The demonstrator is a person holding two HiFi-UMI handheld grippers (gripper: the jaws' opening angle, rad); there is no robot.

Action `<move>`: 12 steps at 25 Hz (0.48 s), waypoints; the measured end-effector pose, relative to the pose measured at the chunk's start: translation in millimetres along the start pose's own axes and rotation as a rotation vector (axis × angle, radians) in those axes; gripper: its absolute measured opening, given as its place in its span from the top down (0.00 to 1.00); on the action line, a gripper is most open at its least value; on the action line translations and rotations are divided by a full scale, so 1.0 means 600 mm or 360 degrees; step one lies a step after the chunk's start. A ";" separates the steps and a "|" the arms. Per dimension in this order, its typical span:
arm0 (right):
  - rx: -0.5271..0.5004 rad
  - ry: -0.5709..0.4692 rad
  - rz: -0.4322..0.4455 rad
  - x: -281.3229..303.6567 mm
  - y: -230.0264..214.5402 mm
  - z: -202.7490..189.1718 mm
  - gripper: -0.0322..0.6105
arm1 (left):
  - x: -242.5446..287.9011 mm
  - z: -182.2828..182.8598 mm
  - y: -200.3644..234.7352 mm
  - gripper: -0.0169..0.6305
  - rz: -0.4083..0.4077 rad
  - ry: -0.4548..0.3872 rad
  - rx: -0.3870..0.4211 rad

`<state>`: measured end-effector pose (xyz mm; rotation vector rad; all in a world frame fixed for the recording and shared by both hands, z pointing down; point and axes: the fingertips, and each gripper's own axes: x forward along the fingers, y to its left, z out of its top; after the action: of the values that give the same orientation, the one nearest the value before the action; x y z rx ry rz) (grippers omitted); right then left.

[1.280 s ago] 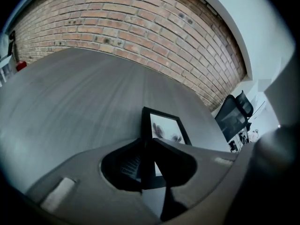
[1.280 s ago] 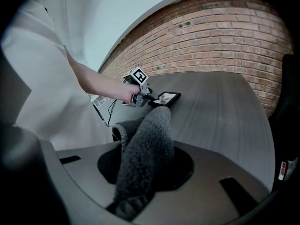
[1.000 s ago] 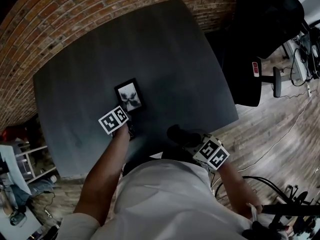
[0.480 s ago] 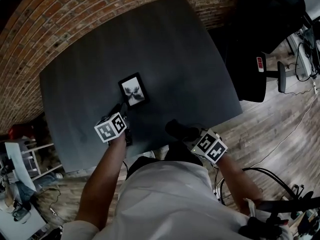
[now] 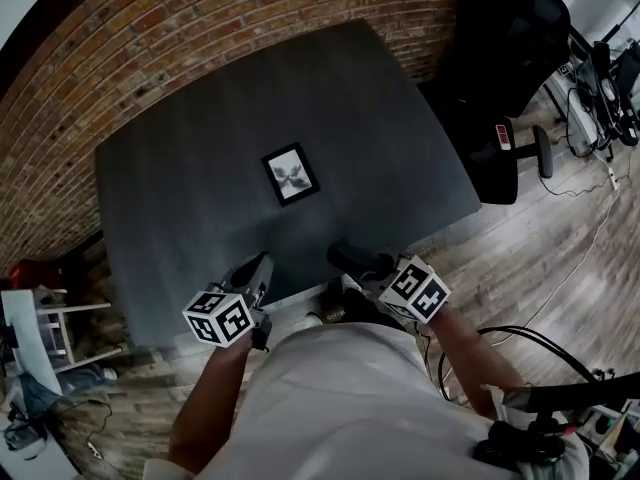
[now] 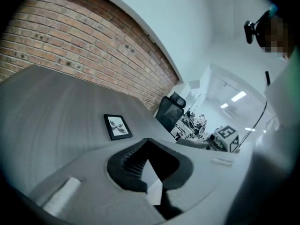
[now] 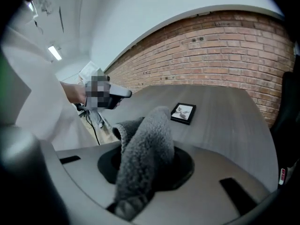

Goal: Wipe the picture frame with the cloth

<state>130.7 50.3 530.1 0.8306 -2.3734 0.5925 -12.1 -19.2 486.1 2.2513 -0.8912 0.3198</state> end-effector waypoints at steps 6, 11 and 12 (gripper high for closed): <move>-0.0013 -0.0008 -0.0040 0.007 0.138 0.003 0.83 | -0.167 -0.080 -0.032 0.95 -0.0136 0.0083 0.0139; 0.0012 -0.0010 -0.0059 -0.003 0.235 -0.020 0.83 | -0.234 -0.161 -0.061 0.95 -0.0214 0.0193 0.0204; 0.0008 -0.0009 -0.0054 -0.005 0.250 -0.023 0.83 | -0.241 -0.169 -0.068 0.95 -0.0226 0.0198 0.0216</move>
<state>37.3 166.3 505.4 0.8738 -2.3593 0.5832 -88.6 144.6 474.9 2.3756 -0.6584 0.4617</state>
